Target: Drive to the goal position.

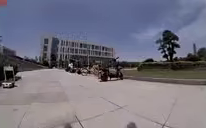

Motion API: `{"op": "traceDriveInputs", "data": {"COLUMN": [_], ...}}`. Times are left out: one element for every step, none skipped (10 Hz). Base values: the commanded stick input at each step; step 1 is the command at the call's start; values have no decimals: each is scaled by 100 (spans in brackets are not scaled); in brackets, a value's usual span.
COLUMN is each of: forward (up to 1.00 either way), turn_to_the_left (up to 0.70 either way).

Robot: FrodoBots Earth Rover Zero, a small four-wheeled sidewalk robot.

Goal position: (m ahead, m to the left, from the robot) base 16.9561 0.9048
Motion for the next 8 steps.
{"op": "traceDriveInputs", "data": {"forward": [45,45,45,45,45,45,45,45], "turn_to_the_left": [0,0,0,0,0,5,14,27]}}
